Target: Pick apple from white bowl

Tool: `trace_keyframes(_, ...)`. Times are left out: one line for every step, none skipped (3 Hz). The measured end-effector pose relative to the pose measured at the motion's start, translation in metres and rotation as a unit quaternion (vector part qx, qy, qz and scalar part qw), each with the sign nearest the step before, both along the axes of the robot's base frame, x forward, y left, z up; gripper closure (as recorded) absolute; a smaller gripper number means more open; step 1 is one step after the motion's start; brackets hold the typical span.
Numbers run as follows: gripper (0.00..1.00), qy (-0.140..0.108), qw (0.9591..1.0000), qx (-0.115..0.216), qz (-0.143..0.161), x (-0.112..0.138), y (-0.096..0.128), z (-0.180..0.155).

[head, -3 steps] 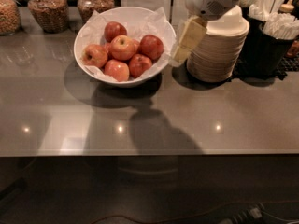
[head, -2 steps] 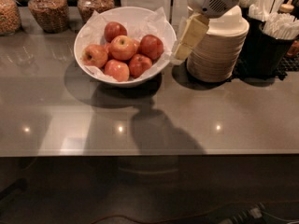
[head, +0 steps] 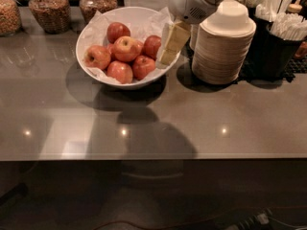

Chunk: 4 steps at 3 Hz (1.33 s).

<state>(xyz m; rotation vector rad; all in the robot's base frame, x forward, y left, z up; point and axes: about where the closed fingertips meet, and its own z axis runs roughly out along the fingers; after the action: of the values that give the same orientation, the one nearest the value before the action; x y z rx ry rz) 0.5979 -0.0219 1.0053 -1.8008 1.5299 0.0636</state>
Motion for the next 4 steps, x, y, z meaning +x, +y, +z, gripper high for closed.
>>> trace_keyframes(0.00,-0.008,0.9997,0.002,0.021,0.010,0.020,-0.009)
trace_keyframes(0.18,-0.009,0.9993,0.003,0.037,0.022,0.038,-0.019)
trace_keyframes(0.41,-0.006,0.9987,0.003,0.050,0.035,0.052,-0.030)
trace_keyframes(0.38,0.000,0.9982,0.008,0.059,0.048,0.065,-0.043)
